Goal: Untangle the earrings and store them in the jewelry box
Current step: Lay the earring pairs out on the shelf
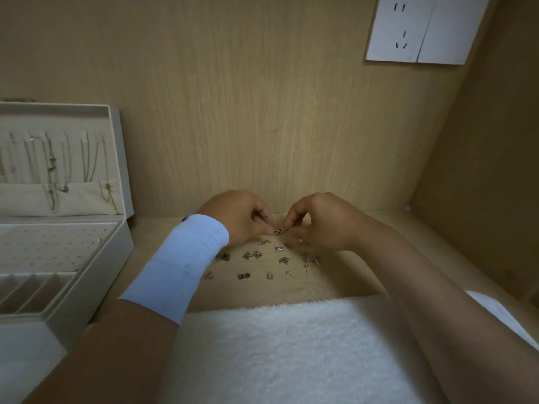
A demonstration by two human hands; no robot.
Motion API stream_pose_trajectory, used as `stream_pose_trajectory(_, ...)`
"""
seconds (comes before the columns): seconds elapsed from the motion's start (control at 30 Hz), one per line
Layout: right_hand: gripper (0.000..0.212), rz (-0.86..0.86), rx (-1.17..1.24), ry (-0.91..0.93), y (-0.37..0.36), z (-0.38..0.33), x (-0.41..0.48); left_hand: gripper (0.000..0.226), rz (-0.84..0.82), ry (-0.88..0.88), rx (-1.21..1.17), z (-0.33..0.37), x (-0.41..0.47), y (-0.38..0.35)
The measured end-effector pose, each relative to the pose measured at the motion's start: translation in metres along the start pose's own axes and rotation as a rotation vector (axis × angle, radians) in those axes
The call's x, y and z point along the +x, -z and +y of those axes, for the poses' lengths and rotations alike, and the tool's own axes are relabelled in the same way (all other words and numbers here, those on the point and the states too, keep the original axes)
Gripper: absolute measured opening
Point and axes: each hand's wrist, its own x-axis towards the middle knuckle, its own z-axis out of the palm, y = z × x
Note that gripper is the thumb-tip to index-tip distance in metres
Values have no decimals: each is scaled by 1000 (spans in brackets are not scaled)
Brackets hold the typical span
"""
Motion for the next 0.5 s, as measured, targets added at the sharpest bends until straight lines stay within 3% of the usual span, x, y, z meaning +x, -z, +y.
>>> stream_pose_trajectory(0.17,9,-210,8,-11,3,-18,-5,7,42,32,-92,-8,-10,28)
stream_pose_trajectory(0.27,7,-245,-61,-2,-6,-22,-4,7,9,41,-137,-10,-16,28)
stream_pose_trajectory(0.4,3,-148,39,1,-5,-22,-3,12,-57,36,-193,-11,-22,23)
stream_pose_trajectory(0.5,7,-3,332,2,-4,-29,-3,22,-78,13,-332,-7,-31,24)
